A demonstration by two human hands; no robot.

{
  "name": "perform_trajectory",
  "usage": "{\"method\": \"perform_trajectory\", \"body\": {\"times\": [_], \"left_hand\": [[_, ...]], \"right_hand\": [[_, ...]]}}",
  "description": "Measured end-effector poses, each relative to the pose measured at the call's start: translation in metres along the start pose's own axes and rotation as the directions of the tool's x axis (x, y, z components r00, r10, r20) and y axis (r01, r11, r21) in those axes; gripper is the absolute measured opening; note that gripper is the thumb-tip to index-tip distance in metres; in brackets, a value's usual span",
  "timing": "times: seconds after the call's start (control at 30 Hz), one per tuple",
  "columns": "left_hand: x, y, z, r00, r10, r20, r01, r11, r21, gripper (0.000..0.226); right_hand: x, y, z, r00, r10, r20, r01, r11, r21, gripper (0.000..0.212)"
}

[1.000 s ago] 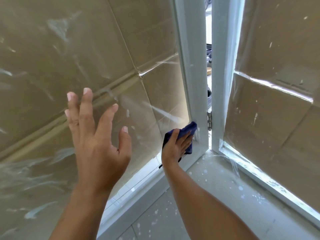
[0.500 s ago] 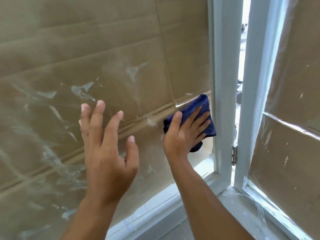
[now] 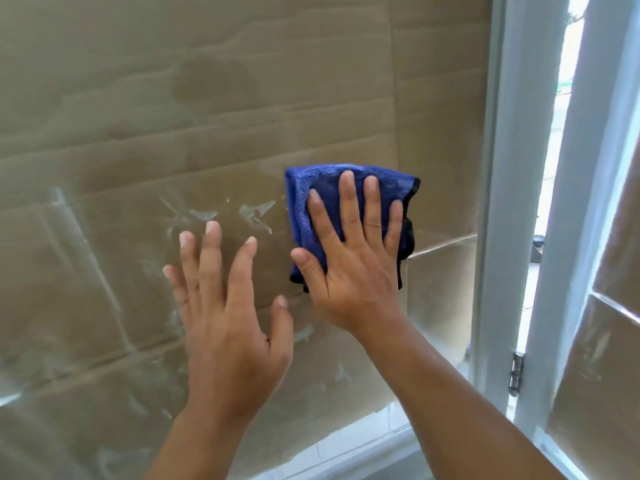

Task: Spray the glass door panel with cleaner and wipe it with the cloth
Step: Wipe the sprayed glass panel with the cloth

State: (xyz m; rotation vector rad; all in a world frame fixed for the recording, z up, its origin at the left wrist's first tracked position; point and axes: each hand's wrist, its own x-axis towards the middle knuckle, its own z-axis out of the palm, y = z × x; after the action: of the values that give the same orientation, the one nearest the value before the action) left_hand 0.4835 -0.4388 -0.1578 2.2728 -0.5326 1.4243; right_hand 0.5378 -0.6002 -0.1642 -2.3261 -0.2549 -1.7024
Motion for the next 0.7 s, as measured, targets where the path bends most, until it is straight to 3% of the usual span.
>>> {"method": "perform_trajectory", "body": {"times": [0.03,0.1,0.17,0.23,0.3,0.4,0.47,0.7], "left_hand": [[0.001,-0.001,-0.001,1.000,-0.011,-0.005,0.011,1.000,-0.002,0.068],[0.002,-0.002,-0.005,1.000,-0.016,-0.010,0.015,1.000,-0.016,0.069],[0.001,-0.003,-0.007,1.000,-0.015,-0.010,0.015,1.000,-0.023,0.069],[0.000,-0.004,-0.008,1.000,-0.013,-0.006,0.013,1.000,-0.017,0.070],[-0.001,-0.004,-0.008,1.000,-0.017,-0.001,0.017,1.000,-0.018,0.071],[0.000,-0.002,-0.007,0.999,-0.033,-0.004,0.033,0.999,-0.030,0.072],[-0.001,0.000,-0.006,1.000,-0.025,-0.004,0.025,0.999,-0.047,0.071],[-0.003,0.011,-0.011,0.985,0.112,-0.131,-0.132,0.980,-0.150,0.051]], "right_hand": [[-0.004,0.008,0.001,1.000,0.013,-0.022,-0.013,1.000,-0.010,0.063],[-0.003,0.019,0.002,0.981,0.178,-0.073,-0.178,0.984,0.006,0.065],[0.009,0.018,0.001,0.914,0.395,-0.094,-0.388,0.918,0.082,0.068],[0.029,0.005,-0.001,0.864,0.497,-0.079,-0.486,0.865,0.127,0.069],[0.045,-0.012,-0.004,0.887,0.455,-0.075,-0.447,0.888,0.106,0.068],[0.045,-0.033,-0.003,0.968,0.225,-0.110,-0.223,0.974,0.031,0.063],[0.039,-0.031,-0.002,0.984,0.130,-0.121,-0.128,0.991,0.030,0.057],[0.033,-0.018,-0.020,0.923,0.169,-0.347,-0.084,0.965,0.248,0.040]]}}
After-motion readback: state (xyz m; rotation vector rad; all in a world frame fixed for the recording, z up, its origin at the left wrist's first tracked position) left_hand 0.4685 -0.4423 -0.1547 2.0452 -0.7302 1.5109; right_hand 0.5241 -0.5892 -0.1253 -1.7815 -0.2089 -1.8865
